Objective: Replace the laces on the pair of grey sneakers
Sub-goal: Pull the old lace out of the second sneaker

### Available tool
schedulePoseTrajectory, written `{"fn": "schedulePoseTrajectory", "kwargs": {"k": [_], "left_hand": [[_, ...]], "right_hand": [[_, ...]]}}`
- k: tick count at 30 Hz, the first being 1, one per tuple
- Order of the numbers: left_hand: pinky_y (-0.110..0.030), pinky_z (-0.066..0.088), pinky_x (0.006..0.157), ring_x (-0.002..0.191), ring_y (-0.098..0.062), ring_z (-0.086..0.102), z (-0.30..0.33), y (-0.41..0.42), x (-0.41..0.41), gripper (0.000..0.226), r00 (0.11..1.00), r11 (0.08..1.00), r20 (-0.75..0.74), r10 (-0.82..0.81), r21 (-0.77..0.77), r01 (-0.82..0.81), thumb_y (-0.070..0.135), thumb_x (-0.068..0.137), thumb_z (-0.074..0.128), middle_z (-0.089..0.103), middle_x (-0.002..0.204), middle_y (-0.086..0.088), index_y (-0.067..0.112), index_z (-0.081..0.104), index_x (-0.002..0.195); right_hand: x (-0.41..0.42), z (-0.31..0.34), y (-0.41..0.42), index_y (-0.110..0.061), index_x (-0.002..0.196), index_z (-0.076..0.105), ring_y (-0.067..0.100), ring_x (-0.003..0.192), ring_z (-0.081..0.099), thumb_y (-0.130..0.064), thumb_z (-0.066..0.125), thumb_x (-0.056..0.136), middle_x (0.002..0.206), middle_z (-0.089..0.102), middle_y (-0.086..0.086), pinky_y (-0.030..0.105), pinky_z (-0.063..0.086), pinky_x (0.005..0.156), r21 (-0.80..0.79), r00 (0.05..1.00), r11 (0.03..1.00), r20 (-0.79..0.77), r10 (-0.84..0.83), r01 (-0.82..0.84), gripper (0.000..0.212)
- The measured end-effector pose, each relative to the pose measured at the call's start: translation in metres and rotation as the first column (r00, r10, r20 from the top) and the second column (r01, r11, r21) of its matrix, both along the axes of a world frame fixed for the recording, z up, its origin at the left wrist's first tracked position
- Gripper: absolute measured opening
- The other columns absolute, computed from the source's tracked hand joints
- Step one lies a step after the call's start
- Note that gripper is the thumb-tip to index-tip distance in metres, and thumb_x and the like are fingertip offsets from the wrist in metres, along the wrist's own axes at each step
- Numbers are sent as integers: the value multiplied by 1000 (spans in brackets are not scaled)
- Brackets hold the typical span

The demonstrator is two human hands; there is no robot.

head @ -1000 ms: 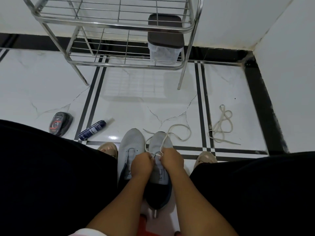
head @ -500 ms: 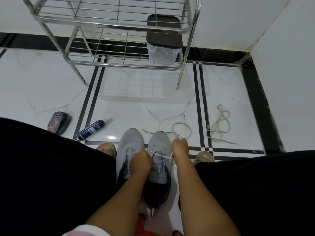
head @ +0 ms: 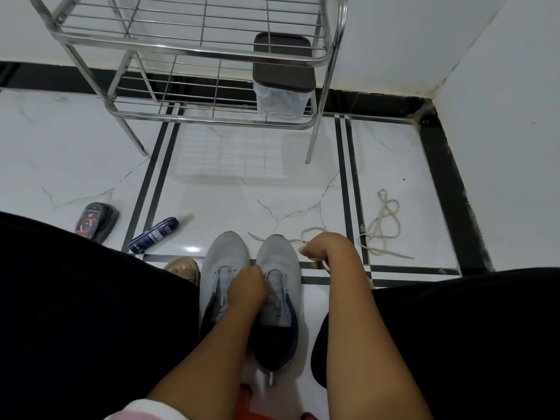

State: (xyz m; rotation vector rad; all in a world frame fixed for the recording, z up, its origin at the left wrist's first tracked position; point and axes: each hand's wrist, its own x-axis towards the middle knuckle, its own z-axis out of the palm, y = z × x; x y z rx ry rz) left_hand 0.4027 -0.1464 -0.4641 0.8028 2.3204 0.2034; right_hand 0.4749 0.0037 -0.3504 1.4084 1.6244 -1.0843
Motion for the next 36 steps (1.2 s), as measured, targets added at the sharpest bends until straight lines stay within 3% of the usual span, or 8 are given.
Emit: {"fn": "schedulePoseTrajectory", "kwargs": {"k": [4,8,14,18,24,28,31,36], "left_hand": [[-37,38,103,131,-32,40,17,29,-9,68,974,954,195,-115,297,53,11,87,60,35,145,-12,24,32,147],[-40,45,97,115,-25,55,50,44,-15,19,858,859,468,-212,508,-66,37,77,72,61,113,-5,31,68,95],[-28,43,84,87,-11,57,96,44,-27,28,629,835,773,-80,396,-381,40,92,58,62,75,14,26,64,69],[-33,48,91,81,-16,62,126,60,-35,28,438,694,895,-82,367,-620,25,103,40,60,79,0,12,58,86],[-29,54,87,91,-18,69,148,67,-53,14,345,412,938,34,301,-860,14,99,50,72,93,-6,8,62,97],[-30,55,84,83,-15,67,139,49,-76,15,89,137,978,188,64,-989,18,99,51,68,88,-5,7,60,95],[-30,54,78,66,-13,67,116,35,-71,21,-59,189,947,317,-124,-974,22,101,46,68,73,-3,7,58,92],[-26,55,55,59,-17,67,92,36,-8,25,145,672,884,445,-222,-707,17,96,51,68,61,-6,5,60,76]], "right_hand": [[6,19,-5,-12,76,54,5,31,38,-29,49,100,55,55,-2,14,29,35,-251,965,964,-219,-143,86,30],[15,39,7,-11,85,63,5,40,30,-31,52,98,60,53,-1,16,24,36,-385,766,905,-521,-376,183,26],[30,31,31,-17,94,64,13,52,46,-19,52,93,74,63,0,25,34,45,-339,-138,222,-776,-616,914,13],[31,-4,25,-14,108,64,18,58,52,-29,46,97,81,65,-1,28,46,51,-14,201,296,-703,-682,955,25],[9,-29,-42,-7,118,56,6,35,29,-39,56,94,105,68,10,18,27,36,-700,337,634,-540,-772,329,40],[11,-14,-33,-8,101,70,7,45,39,-38,63,90,72,62,-1,19,31,42,-311,613,911,-674,-412,270,33],[15,0,-14,-16,83,71,6,47,39,-44,64,88,59,52,-6,19,30,44,-132,454,831,-786,-420,541,29],[3,-1,-16,-11,76,53,12,55,61,-33,58,96,56,46,0,27,47,54,-591,-178,346,-652,-737,729,30]]}}
